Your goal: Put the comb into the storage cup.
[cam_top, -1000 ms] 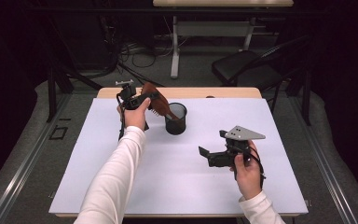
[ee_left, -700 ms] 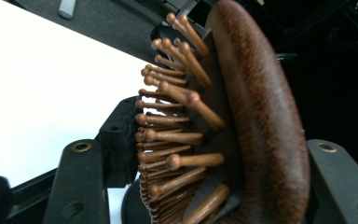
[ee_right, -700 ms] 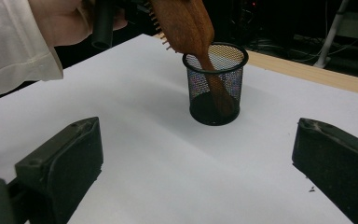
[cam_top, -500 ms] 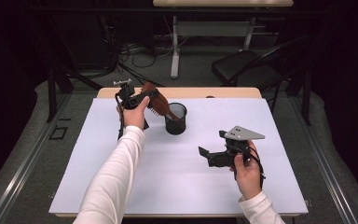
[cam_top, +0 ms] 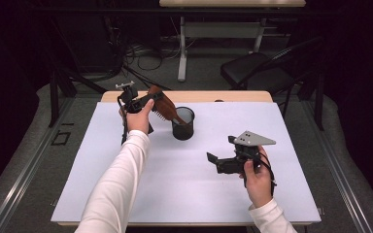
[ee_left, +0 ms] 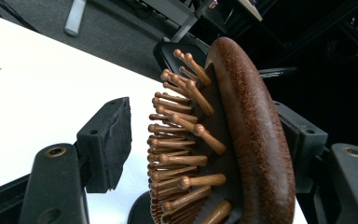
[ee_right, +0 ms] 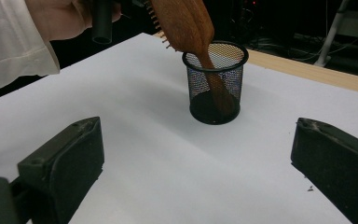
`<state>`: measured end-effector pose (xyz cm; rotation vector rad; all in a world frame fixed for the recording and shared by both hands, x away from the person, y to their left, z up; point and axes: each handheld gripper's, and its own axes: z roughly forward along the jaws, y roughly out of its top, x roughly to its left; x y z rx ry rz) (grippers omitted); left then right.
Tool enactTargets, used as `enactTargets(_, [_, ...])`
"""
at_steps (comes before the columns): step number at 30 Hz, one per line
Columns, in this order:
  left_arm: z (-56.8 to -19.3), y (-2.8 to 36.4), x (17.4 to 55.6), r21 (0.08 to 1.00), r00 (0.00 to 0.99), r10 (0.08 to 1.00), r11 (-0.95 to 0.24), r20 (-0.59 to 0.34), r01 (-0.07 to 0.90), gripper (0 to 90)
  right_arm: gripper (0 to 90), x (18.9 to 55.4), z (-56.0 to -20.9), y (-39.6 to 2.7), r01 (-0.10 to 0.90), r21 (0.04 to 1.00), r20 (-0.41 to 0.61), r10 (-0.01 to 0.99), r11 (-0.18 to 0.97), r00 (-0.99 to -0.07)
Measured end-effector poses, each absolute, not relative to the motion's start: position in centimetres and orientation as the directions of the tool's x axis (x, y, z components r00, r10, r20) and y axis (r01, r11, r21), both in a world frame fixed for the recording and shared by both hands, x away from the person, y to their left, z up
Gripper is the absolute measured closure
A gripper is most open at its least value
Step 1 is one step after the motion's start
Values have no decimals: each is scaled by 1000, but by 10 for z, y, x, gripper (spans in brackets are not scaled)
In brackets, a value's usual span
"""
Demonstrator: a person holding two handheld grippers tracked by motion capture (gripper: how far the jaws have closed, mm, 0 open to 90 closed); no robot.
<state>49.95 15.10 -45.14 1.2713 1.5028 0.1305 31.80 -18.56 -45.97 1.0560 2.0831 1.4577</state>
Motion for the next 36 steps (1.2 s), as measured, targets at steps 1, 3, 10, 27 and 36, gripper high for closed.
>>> enactTargets(1, [-451,151,499,665,188,745,415,-640,621,293,22,318,-460,-186,359,916,103,760,178,-641])
enactTargets(3, [-450,152,499,666,189,743,418,-642,617,293,22,318,-460,-186,359,916,103,760,178,-641])
enactTargets(10, [-447,154,498,670,190,743,423,-642,610,293,23,318,-460,-185,359,916,102,760,180,-642])
enactTargets(27, [-422,167,492,710,218,758,412,-615,572,296,23,318,-461,-184,359,915,100,760,184,-643])
enactTargets(36, [-414,167,490,716,229,755,410,-614,565,301,23,318,-461,-184,361,914,99,760,185,-642])
